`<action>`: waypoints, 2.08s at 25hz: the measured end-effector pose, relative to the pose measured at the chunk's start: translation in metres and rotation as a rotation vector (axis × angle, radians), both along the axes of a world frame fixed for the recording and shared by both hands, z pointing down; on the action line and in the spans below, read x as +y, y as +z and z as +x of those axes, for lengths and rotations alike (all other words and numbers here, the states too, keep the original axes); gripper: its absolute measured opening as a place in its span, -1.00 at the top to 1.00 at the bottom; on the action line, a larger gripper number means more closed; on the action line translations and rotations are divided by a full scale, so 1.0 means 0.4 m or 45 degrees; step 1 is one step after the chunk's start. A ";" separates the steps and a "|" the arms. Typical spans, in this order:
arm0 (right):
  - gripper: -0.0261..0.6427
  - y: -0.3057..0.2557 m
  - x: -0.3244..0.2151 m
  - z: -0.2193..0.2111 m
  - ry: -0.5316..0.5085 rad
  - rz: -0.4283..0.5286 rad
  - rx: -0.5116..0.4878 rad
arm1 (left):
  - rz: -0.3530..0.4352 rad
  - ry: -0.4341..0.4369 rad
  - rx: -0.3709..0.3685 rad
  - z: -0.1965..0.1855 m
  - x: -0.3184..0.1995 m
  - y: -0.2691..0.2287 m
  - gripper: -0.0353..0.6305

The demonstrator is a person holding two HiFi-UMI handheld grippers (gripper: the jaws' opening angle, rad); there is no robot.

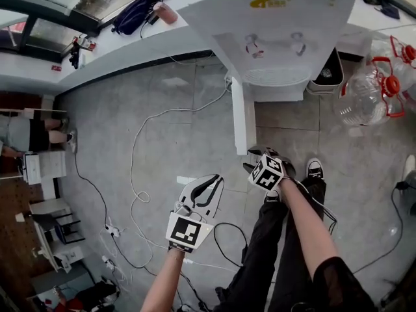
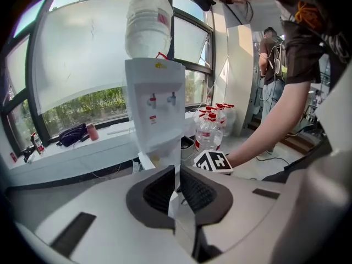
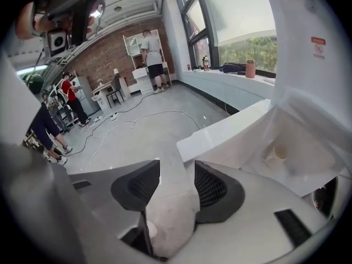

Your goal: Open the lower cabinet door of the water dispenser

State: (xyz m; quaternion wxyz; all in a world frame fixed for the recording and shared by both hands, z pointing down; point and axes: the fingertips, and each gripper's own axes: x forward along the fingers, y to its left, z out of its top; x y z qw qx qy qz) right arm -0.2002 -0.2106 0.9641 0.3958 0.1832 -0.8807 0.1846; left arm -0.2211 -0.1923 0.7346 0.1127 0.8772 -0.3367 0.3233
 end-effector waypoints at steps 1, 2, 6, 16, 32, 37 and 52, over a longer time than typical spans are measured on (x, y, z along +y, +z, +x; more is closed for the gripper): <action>0.30 -0.013 0.002 0.006 0.008 0.000 0.001 | -0.006 -0.009 0.003 -0.008 0.010 -0.007 0.81; 0.31 -0.029 0.004 0.013 0.016 0.002 0.001 | -0.010 -0.016 0.009 -0.012 0.019 -0.016 0.81; 0.31 -0.146 0.006 0.042 0.098 0.030 -0.053 | -0.022 -0.037 0.035 -0.015 0.047 -0.069 0.81; 0.32 -0.640 0.000 0.164 0.433 0.152 -0.253 | 0.050 -0.027 0.090 0.015 0.069 -0.300 0.81; 0.37 -1.310 0.112 0.358 0.678 0.320 -0.423 | 0.067 -0.113 0.295 0.042 0.158 -0.722 0.81; 0.39 -1.406 0.168 0.390 0.700 0.394 -0.395 | 0.058 -0.060 0.317 0.039 0.196 -0.787 0.81; 0.42 -1.526 0.260 0.466 0.688 0.485 -0.438 | 0.174 0.067 0.386 0.202 0.223 -0.920 0.81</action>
